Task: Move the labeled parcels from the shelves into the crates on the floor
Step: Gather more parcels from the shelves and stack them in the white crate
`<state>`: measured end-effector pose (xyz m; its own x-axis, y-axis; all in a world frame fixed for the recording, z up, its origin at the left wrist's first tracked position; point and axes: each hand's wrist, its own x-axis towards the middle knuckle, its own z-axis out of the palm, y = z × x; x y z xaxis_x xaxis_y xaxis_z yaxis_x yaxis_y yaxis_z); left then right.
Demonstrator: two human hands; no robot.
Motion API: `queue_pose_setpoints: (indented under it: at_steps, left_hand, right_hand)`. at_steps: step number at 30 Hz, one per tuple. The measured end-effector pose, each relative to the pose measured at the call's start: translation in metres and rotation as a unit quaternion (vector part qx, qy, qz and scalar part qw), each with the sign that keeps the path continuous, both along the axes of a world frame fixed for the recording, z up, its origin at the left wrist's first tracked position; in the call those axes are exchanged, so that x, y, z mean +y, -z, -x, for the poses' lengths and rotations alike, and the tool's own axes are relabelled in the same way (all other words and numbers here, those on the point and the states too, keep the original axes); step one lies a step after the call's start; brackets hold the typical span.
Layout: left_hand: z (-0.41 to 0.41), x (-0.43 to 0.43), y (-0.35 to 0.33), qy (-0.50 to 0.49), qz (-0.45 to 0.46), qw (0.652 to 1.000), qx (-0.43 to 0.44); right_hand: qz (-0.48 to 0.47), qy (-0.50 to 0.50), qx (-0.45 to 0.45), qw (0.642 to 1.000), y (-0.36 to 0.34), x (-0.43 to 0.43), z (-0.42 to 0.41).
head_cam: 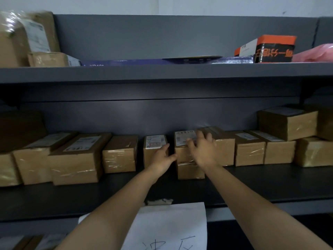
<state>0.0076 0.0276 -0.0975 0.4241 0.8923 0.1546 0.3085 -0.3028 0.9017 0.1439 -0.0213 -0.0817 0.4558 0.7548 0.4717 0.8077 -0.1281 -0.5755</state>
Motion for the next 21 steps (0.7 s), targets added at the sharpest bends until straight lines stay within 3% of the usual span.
queue_pose_setpoints:
  at_steps: [2, 4, 11, 17, 21]
  left_hand:
    - [0.017, 0.002, -0.007, -0.029, -0.050, 0.998, 0.012]
    - [0.038, 0.008, -0.013, -0.064, -0.119, 0.990, 0.046]
    - [0.142, 0.033, -0.022, -0.145, -0.244, 0.945, 0.163]
    - [0.243, 0.061, -0.025, -0.216, -0.336, 0.874, 0.278]
    - [0.306, 0.083, -0.021, -0.179, -0.336, 0.853, 0.357]
  right_hand:
    - [-0.017, 0.015, -0.163, 0.986, -0.004, 0.002, 0.012]
    - [-0.037, -0.036, -0.229, 0.972, -0.008, 0.010, 0.032]
    - [0.011, -0.226, -0.249, 0.942, -0.011, 0.044, 0.129]
    - [0.067, -0.241, -0.267, 0.931, -0.010, 0.074, 0.208]
    - [0.110, -0.231, -0.310, 0.916, -0.011, 0.095, 0.270]
